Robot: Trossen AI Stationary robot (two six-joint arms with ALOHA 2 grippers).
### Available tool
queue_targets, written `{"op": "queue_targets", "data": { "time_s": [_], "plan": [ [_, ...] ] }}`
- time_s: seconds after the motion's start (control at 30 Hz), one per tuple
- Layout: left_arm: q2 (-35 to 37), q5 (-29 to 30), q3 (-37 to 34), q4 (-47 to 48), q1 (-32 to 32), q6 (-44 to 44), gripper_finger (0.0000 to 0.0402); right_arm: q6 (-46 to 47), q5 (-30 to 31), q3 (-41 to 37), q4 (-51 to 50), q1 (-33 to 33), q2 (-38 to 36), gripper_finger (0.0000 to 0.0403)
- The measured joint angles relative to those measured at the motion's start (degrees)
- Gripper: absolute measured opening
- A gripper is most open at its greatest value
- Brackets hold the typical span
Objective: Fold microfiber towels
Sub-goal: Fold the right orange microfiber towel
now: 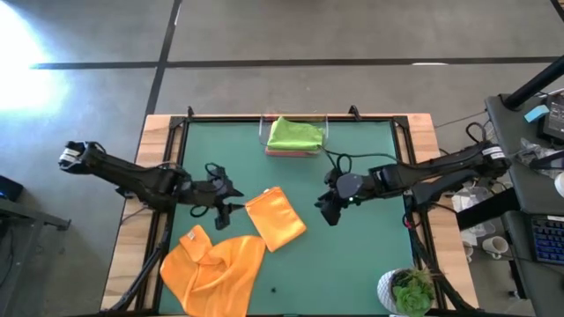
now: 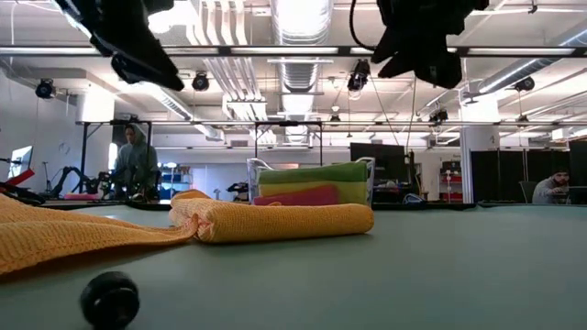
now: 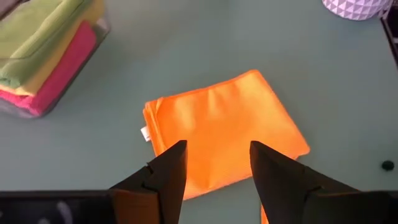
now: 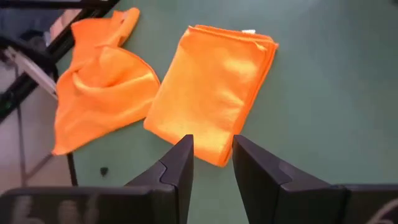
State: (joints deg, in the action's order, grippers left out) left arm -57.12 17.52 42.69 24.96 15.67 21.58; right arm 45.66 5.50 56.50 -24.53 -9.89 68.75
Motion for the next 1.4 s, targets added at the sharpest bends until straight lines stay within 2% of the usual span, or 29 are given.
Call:
{"op": "queue_targets", "data": {
  "time_s": [0.23, 0.43, 0.5, 0.67, 0.77, 1.0, 1.23, 1.4],
  "plan": [
    [6.2, -1.6, -7.7, -0.4, -2.4, 0.2, 0.016, 9.4, -0.2, -0.2, 1.5, -1.7, 5.4, 0.0105],
    [6.3, -2.4, -9.8, -0.7, -5.5, -0.8, 0.016, 15.2, -0.1, 0.0, 5.9, -4.4, 11.4, 0.0112],
    [5.7, -4.4, -10.2, -0.3, -7.4, -1.3, 0.016, 18.2, -0.2, 0.1, 8.5, -5.1, 13.5, 0.0113],
    [2.1, -14.8, -10.3, -0.9, -15.1, -3.8, 0.016, 25.2, -1.1, 0.1, 14.1, -6.4, 19.0, 0.0114],
    [-0.5, -18.3, -10.4, -1.6, -19.3, -7.4, 0.016, 28.1, -1.2, 0.1, 18.4, -7.1, 21.5, 0.0114],
    [-6.4, -32.8, -9.5, -12.7, -25.2, -10.2, 0.016, 32.8, -1.0, 0.1, 22.6, -9.6, 23.3, 0.0114],
    [-15.0, -37.6, -8.0, -21.1, -25.5, -10.1, 0.016, 37.1, 2.5, 0.2, 21.9, -12.5, 22.6, 0.0114],
    [-20.6, -40.1, -6.4, -22.0, -25.5, -10.1, 0.016, 40.7, 2.5, 0.1, 21.3, -13.2, 23.3, 0.0114]
  ]
}}
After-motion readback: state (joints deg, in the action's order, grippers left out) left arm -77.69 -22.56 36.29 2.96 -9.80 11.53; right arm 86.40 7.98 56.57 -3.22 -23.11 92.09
